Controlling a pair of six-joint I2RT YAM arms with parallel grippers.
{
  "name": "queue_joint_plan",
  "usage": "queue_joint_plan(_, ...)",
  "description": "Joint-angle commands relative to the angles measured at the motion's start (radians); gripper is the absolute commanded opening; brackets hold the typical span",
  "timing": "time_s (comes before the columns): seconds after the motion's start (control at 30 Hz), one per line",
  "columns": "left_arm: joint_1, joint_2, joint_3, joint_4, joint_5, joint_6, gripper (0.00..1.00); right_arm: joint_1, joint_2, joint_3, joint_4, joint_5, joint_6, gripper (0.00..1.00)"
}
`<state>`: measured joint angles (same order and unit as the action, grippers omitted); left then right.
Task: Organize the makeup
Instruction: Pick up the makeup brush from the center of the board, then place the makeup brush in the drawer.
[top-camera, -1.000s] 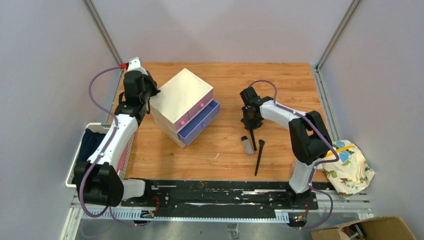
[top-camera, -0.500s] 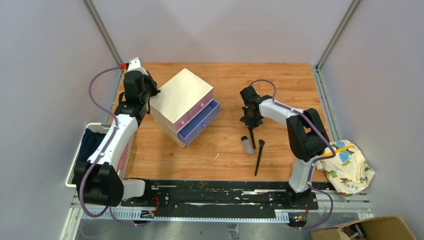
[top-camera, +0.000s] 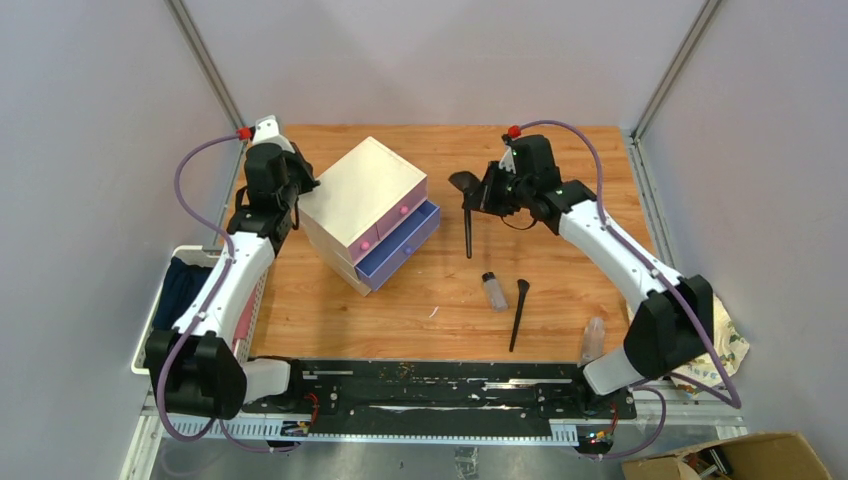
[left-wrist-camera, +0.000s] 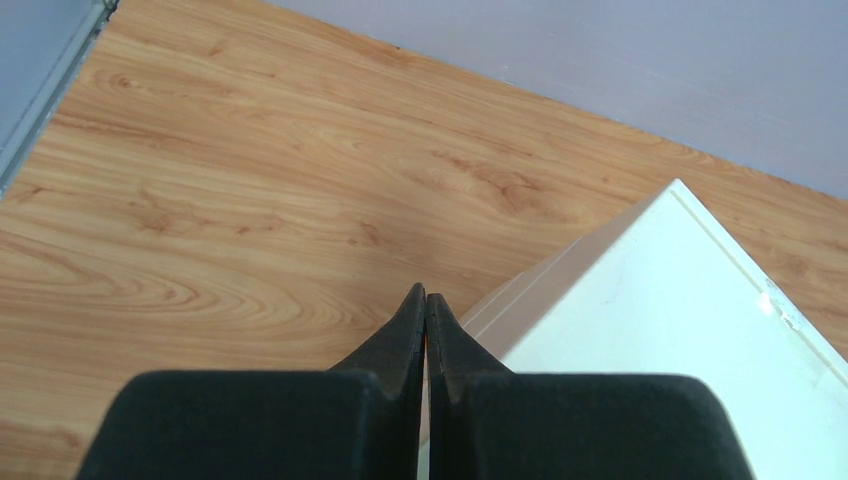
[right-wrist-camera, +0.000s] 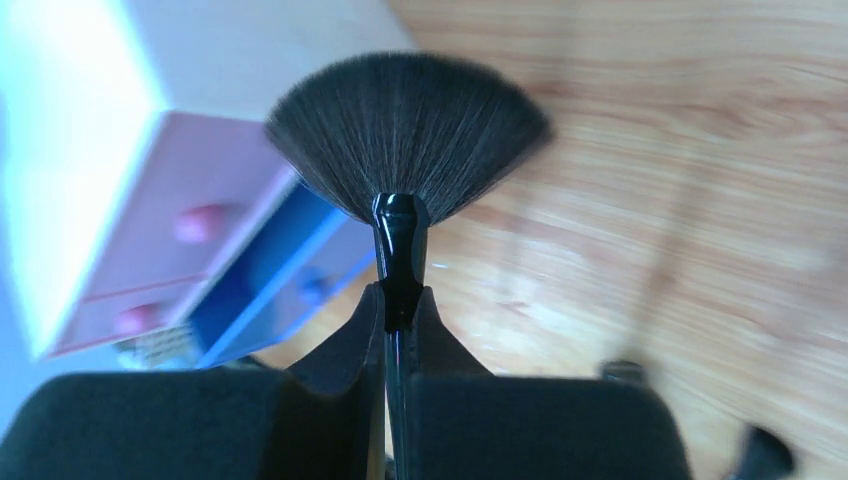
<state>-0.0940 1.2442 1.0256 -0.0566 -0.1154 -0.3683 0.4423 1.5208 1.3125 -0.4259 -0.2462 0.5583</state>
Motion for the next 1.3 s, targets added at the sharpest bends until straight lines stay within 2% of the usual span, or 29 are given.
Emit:
queue_joint_plan(0.0, -0.006, -0.04, -0.017, -0.009, 0.003, -0.004, 0.0, -0.001, -0.081, -0.116, 0.297, -0.264, 0.242, 0.0)
queue_joint_plan(0.2, -0.006, -0.058, -0.017, -0.015, 0.011, -0.01, 0.0, 0.043, -0.09, -0.258, 0.641, -0.348, 0.527, 0.0)
queue_joint_plan(0.3, -0.006, -0.067, -0.021, -0.017, 0.012, -0.012, 0.0, 0.079, -0.097, -0.298, 0.709, -0.305, 0.63, 0.0)
queue_joint_plan(0.5, -0.006, -0.082, -0.028, -0.017, 0.017, -0.015, 0.0, 0.157, -0.123, -0.263, 0.561, -0.147, 0.67, 0.0)
queue_joint_plan(0.7, -0.006, -0.098, -0.036, -0.015, 0.016, -0.017, 0.0, 0.186, -0.101, -0.196, 0.441, -0.081, 0.669, 0.0)
queue_joint_plan(1.27, -0.006, -0.105, -0.05, -0.008, 0.011, -0.012, 0.0, 0.248, 0.102, -0.054, 0.353, -0.075, 0.666, 0.0)
